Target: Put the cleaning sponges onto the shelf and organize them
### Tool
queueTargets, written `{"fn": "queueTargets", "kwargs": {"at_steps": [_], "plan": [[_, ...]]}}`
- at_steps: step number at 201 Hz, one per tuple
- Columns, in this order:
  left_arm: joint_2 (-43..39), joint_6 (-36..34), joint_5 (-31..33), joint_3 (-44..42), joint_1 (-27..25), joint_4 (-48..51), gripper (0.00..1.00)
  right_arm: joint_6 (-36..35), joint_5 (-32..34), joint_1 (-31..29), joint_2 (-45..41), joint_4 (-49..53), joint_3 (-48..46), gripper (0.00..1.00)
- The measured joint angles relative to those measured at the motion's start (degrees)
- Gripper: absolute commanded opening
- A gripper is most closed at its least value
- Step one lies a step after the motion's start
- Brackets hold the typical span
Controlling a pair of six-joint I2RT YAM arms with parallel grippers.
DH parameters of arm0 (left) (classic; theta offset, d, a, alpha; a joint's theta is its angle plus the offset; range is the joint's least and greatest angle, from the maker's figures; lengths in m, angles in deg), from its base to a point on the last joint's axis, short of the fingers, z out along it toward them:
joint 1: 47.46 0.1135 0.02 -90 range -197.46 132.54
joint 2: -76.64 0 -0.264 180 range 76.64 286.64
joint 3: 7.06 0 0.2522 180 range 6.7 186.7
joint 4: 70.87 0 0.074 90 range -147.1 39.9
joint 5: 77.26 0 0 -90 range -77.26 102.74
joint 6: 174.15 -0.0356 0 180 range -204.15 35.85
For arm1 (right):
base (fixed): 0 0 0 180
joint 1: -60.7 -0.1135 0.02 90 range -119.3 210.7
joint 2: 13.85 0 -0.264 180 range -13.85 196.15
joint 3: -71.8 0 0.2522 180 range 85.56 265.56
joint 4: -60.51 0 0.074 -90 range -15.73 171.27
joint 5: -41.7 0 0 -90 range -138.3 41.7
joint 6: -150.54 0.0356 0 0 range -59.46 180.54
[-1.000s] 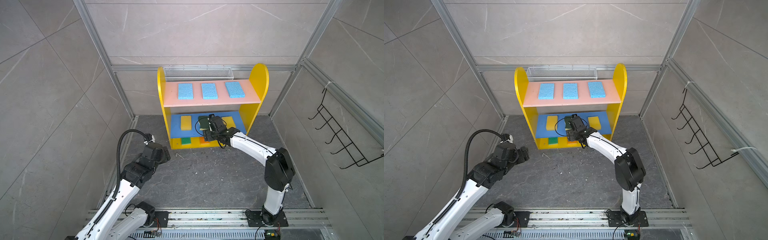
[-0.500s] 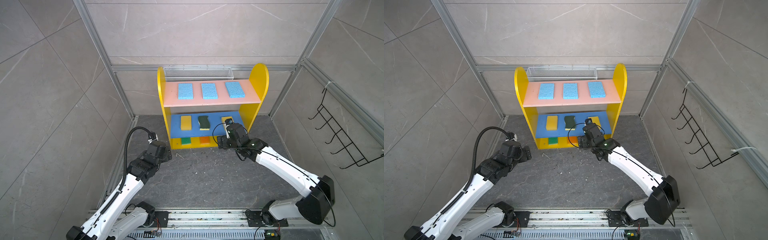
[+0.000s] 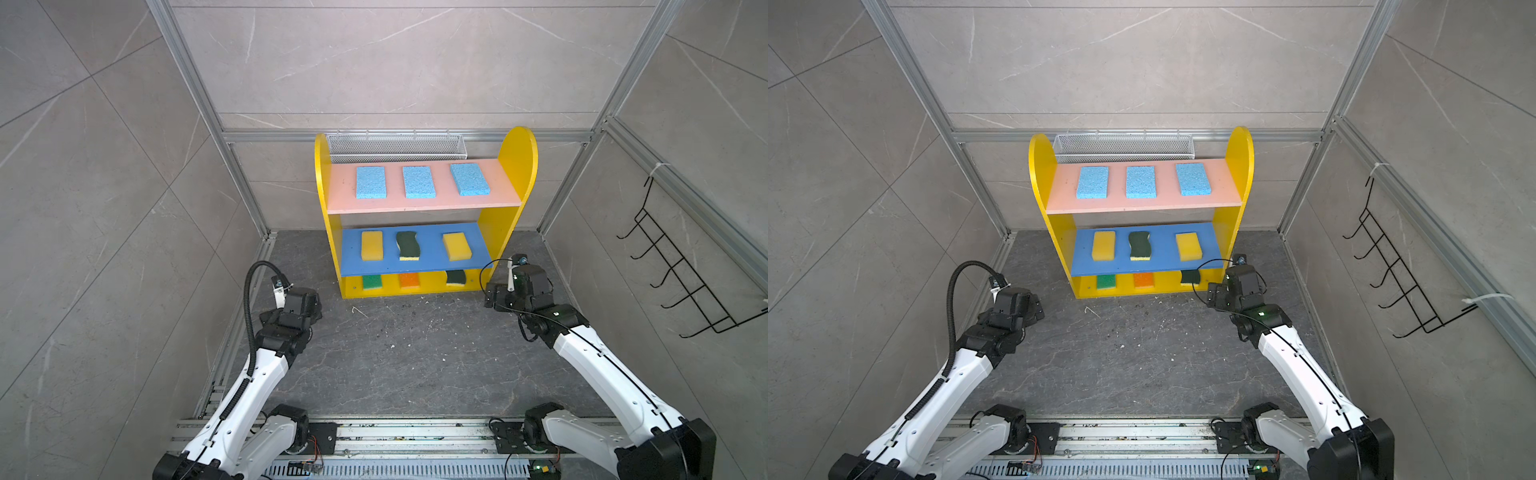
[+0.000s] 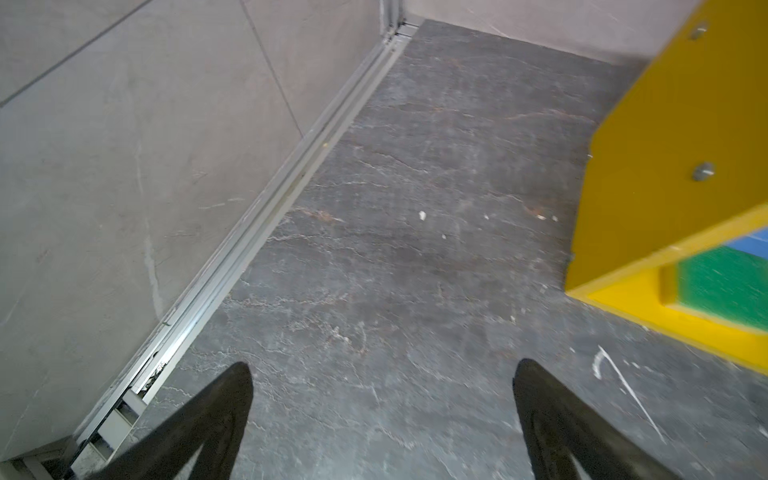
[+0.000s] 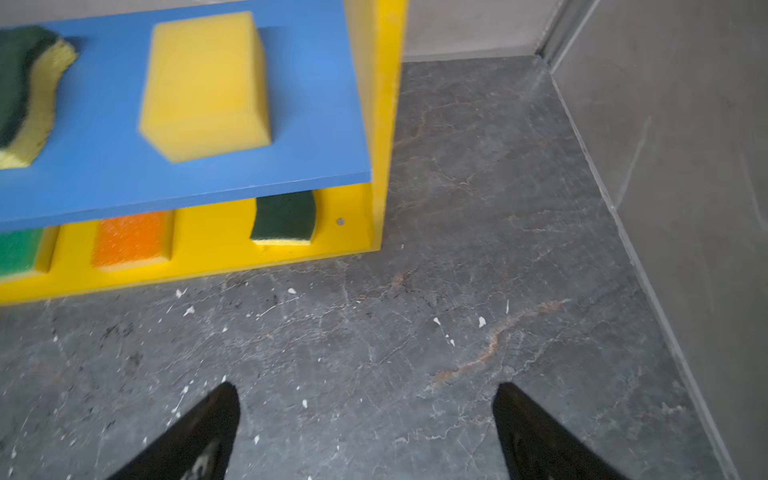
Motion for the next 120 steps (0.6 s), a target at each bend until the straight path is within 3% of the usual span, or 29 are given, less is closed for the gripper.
{"fn": "queueTargets", "kwargs": {"at_steps": [53, 120], "plan": [[0.11, -4.81, -4.28, -11.13, 10.36, -16.59, 1.00, 2.82, -3.17, 15.87, 2.40, -15.47, -12.13, 0.97], [12.87, -7.58, -13.03, -18.16, 20.35, -38.73, 1.00, 2.80, -6.88, 18.75, 9.62, -43.25, -23.50, 0.97]]}}
